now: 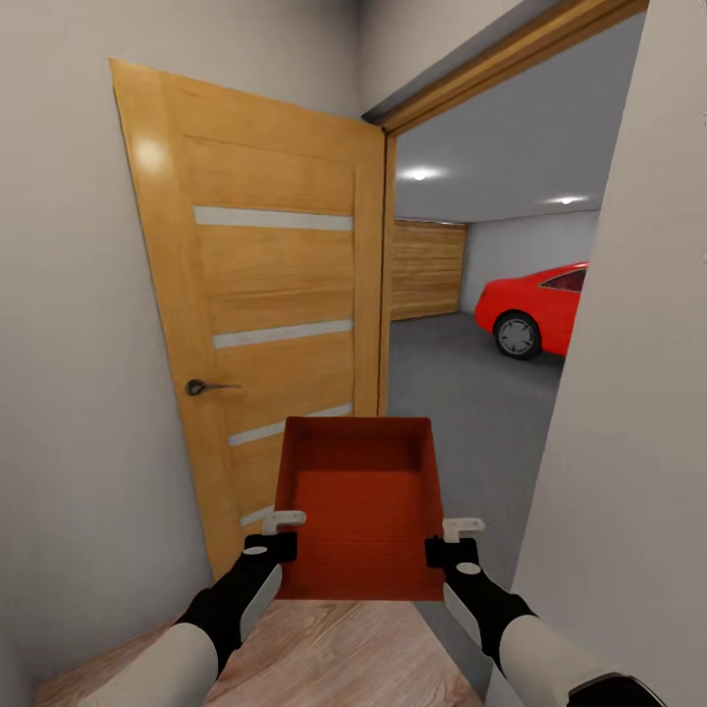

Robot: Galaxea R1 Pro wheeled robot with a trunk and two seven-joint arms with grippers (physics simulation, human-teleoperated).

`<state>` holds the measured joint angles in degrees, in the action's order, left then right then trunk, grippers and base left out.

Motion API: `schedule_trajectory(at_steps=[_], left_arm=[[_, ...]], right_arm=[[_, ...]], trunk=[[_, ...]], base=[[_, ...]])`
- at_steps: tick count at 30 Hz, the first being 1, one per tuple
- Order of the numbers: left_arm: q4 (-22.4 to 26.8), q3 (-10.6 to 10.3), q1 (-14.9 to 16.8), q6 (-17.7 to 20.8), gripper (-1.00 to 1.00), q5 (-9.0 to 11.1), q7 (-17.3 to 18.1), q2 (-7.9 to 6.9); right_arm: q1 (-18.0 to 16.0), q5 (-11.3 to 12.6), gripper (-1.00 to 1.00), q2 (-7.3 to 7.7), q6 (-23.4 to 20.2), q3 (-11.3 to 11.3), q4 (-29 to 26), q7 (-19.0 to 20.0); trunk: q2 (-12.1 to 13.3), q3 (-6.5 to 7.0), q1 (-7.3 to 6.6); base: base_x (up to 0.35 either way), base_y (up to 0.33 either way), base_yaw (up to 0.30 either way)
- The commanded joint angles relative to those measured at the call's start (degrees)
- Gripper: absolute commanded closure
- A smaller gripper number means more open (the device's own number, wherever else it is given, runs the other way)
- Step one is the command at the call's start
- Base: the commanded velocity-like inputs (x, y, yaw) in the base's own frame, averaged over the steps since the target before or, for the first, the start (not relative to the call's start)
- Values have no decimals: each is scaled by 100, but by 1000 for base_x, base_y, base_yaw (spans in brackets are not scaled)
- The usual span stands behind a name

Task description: Move the two storage containers from the living room to the garage. In the garage, place one container on the floor and stack the other container on top of it (either order is fine).

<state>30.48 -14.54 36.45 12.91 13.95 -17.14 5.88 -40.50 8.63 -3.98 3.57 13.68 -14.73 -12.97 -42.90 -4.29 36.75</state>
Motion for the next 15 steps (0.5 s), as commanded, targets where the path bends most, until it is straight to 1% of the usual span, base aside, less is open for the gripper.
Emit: schedule_trajectory(at_steps=[1, 6, 15], left_arm=[[148, 65, 6, -337, 100, 231, -154, 0], [150, 65, 5, -339, 100, 231, -152, 1], [155, 65, 5, -337, 100, 236, -142, 1]], right_arm=[[-2, 86, 100, -86, 38, -85, 14, -5], [-2, 86, 100, -86, 38, -85, 14, -4], [-2, 87, 100, -86, 38, -81, 14, -4]], trunk=[[-8, -10, 2], [-8, -10, 2], [-8, -10, 2]], base=[[4, 4, -142], [2, 1, -209], [1, 0, -251]])
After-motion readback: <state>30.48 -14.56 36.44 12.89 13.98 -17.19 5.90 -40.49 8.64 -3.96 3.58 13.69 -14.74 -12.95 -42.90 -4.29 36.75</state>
